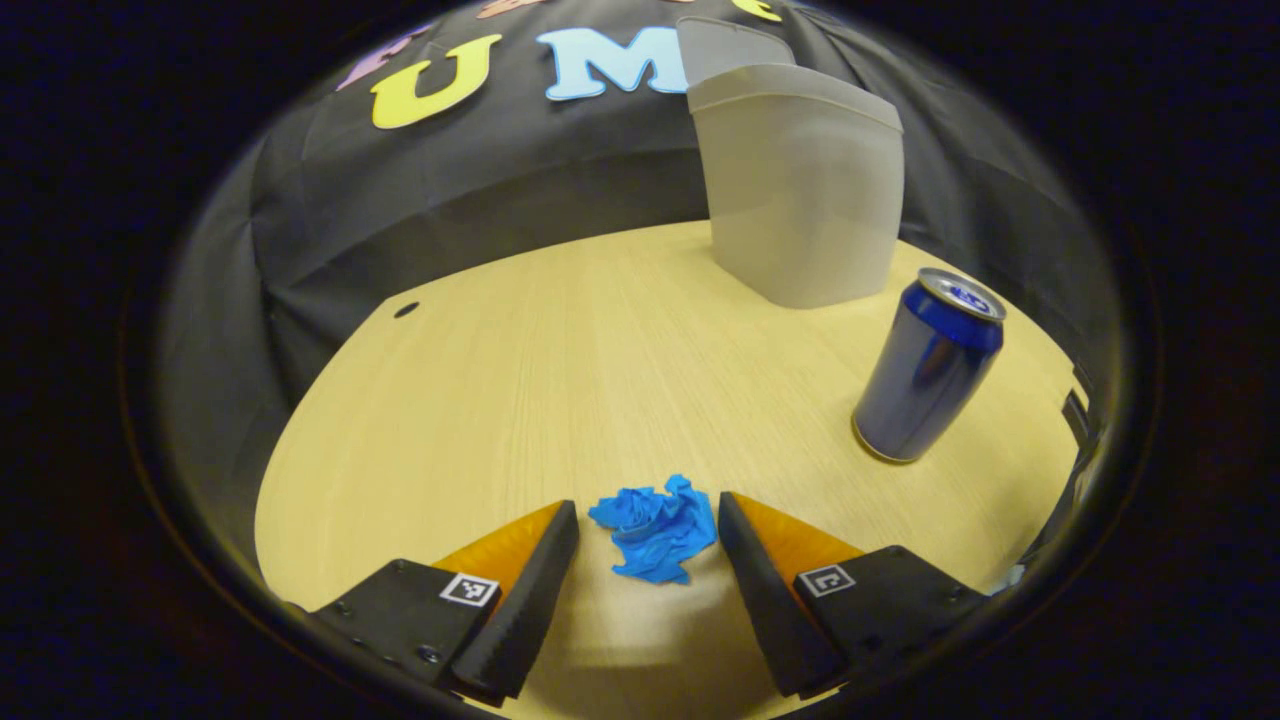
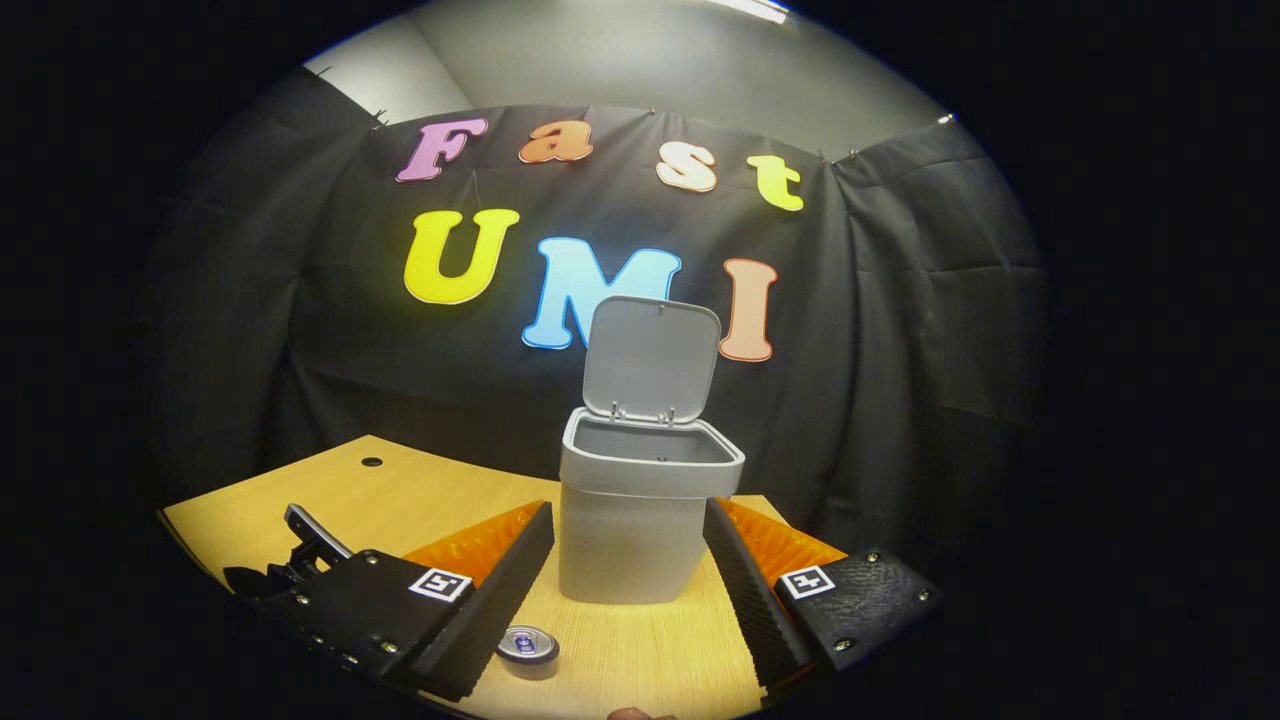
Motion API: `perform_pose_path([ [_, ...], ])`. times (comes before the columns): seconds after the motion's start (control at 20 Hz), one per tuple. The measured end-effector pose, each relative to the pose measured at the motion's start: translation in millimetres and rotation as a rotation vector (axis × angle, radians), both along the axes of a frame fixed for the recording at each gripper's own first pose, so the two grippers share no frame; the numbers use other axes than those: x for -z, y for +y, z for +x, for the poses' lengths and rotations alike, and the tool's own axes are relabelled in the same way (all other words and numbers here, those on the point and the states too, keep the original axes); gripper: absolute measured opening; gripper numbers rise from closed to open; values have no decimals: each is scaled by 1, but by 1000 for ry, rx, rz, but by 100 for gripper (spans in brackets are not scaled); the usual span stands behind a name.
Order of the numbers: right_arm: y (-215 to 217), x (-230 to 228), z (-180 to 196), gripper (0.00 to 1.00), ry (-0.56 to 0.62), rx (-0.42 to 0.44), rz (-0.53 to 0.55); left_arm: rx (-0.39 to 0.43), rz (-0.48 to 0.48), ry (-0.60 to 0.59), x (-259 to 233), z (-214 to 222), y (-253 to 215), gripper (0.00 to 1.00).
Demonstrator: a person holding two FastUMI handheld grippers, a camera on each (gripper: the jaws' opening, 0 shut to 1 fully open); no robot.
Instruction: Press the lid of the desktop garbage bin to open it, pick up the crumpled paper on the desktop and throw it into the bin, then pick up the pop can on the desktop and drop it into the bin, and finally close the garbage bin lid.
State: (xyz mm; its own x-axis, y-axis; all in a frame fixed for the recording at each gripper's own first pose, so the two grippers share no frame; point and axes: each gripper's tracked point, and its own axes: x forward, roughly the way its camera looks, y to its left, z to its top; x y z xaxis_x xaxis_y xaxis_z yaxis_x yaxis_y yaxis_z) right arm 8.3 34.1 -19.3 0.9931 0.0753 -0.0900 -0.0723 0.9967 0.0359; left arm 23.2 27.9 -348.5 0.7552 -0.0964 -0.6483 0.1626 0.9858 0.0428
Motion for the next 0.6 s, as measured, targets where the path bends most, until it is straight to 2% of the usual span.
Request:
perform_pose_path([
  [0.25,-12,8,8,97,12,13,18,-10,-4,2,1,0,-7,69],
  [0.3,-14,8,10,96,13,17,26,-9,6,5,2,0,-5,67],
  [0.35,-16,9,12,96,14,20,36,-7,11,4,1,0,-5,60],
  [0.4,-18,12,13,100,17,20,44,-10,16,8,2,-1,-5,62],
  [0.45,-20,13,15,96,22,20,47,-15,17,7,1,-2,-6,48],
  [0.55,-24,16,16,96,22,25,52,-15,22,7,1,-1,-5,46],
  [0.6,-25,18,16,100,23,24,56,-22,20,6,2,-2,-5,45],
])
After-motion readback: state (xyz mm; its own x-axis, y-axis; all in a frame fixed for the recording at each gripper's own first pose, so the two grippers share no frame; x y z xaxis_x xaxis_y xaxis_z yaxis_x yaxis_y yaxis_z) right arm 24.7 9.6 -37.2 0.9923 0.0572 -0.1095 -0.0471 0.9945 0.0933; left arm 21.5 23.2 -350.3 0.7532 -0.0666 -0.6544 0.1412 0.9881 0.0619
